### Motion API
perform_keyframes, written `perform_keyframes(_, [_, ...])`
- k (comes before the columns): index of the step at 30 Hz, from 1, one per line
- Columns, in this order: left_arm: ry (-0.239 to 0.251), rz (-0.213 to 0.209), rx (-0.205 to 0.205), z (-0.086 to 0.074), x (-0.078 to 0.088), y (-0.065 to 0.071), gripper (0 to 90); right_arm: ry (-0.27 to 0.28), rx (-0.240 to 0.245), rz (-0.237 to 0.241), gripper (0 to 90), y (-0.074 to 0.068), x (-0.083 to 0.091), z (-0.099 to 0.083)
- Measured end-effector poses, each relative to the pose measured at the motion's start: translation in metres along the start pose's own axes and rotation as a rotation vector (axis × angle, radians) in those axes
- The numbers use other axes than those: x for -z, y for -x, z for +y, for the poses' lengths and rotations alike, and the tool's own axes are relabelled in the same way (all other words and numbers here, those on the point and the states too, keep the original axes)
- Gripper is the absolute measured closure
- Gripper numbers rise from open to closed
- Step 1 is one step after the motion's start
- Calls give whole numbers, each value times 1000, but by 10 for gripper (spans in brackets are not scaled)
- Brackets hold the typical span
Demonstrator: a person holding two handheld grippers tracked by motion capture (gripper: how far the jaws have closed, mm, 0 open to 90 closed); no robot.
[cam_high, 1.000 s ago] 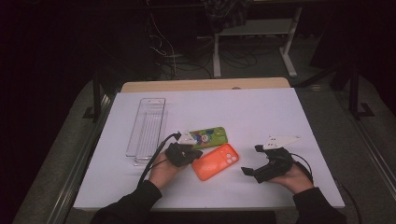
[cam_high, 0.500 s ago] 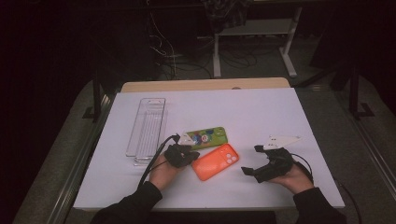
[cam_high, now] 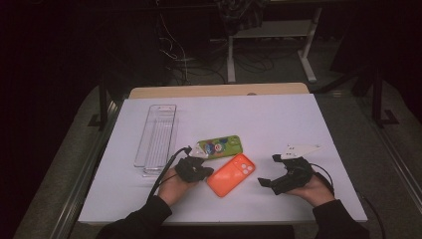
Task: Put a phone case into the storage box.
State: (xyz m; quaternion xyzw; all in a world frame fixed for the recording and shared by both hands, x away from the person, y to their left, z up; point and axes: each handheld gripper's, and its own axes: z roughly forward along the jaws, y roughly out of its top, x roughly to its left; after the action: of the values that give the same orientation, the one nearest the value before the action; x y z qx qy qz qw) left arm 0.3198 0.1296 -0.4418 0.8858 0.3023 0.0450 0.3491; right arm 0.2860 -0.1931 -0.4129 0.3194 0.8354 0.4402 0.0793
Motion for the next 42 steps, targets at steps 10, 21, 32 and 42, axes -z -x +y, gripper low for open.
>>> perform_keyframes(10, [-12,-139,-34,2,-8,20,898,-8,5,-4,0,0,-1,0])
perform_keyframes(21, [-6,-233,-44,10,-22,38,898,-11,-11,-6,0,0,0,0])
perform_keyframes(32, [8,-282,-62,21,-38,52,899,-6,-6,-6,0,1,-2,0])
perform_keyframes(42, [21,-302,-77,29,-49,59,899,-11,-3,-3,0,2,-2,0])
